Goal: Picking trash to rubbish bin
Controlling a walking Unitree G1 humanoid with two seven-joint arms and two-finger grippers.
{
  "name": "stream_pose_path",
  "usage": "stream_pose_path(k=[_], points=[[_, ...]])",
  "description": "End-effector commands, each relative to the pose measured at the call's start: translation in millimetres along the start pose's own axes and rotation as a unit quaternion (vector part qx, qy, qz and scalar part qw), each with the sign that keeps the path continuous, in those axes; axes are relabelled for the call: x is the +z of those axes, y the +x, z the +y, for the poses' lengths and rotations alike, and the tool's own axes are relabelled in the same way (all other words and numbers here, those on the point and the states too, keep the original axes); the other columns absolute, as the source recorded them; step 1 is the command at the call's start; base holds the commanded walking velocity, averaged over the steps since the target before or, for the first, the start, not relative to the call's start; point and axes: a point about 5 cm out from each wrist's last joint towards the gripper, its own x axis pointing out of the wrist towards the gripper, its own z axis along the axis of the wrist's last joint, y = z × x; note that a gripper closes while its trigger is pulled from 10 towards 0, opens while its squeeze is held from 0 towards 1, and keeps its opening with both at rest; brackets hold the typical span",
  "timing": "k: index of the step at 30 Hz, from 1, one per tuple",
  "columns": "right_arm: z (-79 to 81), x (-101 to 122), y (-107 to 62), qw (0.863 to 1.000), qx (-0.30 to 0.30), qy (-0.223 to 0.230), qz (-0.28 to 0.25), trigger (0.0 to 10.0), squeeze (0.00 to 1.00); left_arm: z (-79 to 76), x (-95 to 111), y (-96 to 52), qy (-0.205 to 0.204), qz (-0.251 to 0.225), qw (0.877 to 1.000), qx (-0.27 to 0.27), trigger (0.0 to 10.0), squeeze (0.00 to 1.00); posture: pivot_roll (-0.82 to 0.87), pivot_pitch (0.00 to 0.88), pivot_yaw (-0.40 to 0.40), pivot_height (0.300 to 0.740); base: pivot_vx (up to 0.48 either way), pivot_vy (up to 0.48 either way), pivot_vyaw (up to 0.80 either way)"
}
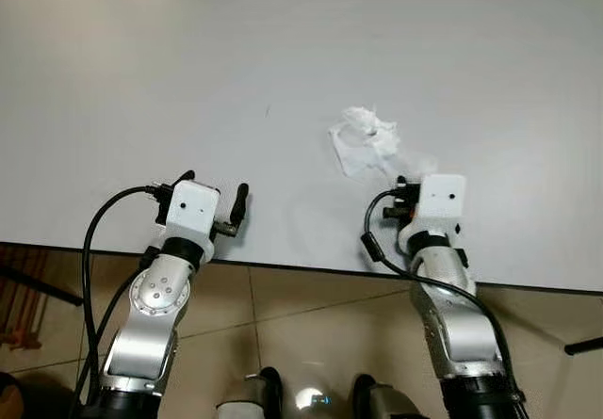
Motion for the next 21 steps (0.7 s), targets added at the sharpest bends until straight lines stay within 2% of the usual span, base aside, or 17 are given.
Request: stream_pose_path(k=[1,6,10,21], points=[[-1.0,3.1,-3.4,1.0,-0.005,-0.003,-0.003,0.0,0.0,0.1,-1.4,-0.3,0.005,0.004,1.0,0.0,10.0,0.0,0.08,0.231,0.078,0.74,0.0,0.0,0.0],[2.8,12.0,-8.1,1.0,0.01,-0.009,-0.026,0.0,0.0,-0.5,-1.4,1.0,0.005,0.003,1.0,0.0,10.0,0.0,0.08,0.228,0.08,0.74,0.0,0.0,0.0],[12.4,29.5,-5.1,0.997,0.03,-0.019,-0.066,0.0,0.0,-2.7,-0.7,3.1,0.004,0.001,1.0,-0.002,10.0,0.0,0.07,0.225,0.083,0.74,0.0,0.0,0.0],[19.8,54.1,-1.7,0.991,0.044,-0.042,-0.116,0.0,0.0,-3.1,-0.8,4.1,0.003,0.0,1.0,0.001,10.0,0.0,0.07,0.223,0.078,0.74,0.0,0.0,0.0]])
